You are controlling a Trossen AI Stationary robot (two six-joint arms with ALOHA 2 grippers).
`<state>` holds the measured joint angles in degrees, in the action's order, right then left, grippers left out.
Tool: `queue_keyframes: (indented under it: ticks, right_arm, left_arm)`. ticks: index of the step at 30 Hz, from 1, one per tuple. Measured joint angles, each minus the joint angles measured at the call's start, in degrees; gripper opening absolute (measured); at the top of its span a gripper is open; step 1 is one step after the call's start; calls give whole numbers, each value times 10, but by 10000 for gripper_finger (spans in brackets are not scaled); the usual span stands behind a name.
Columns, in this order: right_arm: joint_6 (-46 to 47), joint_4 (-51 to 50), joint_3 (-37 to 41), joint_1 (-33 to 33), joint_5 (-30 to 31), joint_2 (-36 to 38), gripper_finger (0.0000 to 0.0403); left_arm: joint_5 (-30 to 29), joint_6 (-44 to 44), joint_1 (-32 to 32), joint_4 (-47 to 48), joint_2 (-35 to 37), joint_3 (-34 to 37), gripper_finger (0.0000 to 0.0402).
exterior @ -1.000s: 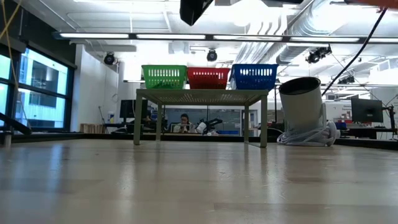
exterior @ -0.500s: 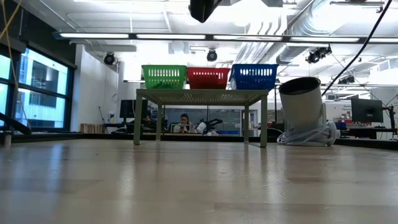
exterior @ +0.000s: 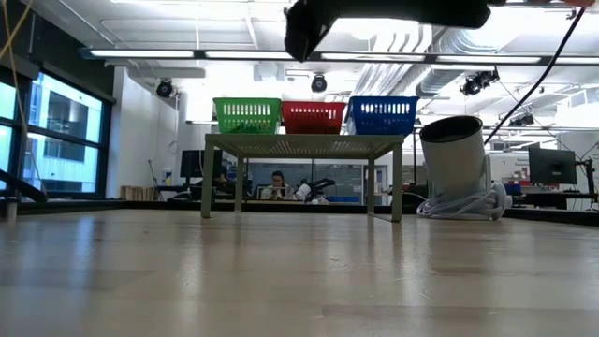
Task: Pick & Place Office Desk Supplies
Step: Put the orange rubber band into the green bin on the shelf
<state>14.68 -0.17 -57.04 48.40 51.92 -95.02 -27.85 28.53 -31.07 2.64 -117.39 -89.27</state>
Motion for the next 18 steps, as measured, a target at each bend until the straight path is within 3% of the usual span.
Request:
queue_keyframes:
  ticks: [18]
  right_arm:
    - [0, 0, 0, 0, -9, 0, 1]
  left_arm:
    - [0, -69, -10, 15, -5, 0, 60]
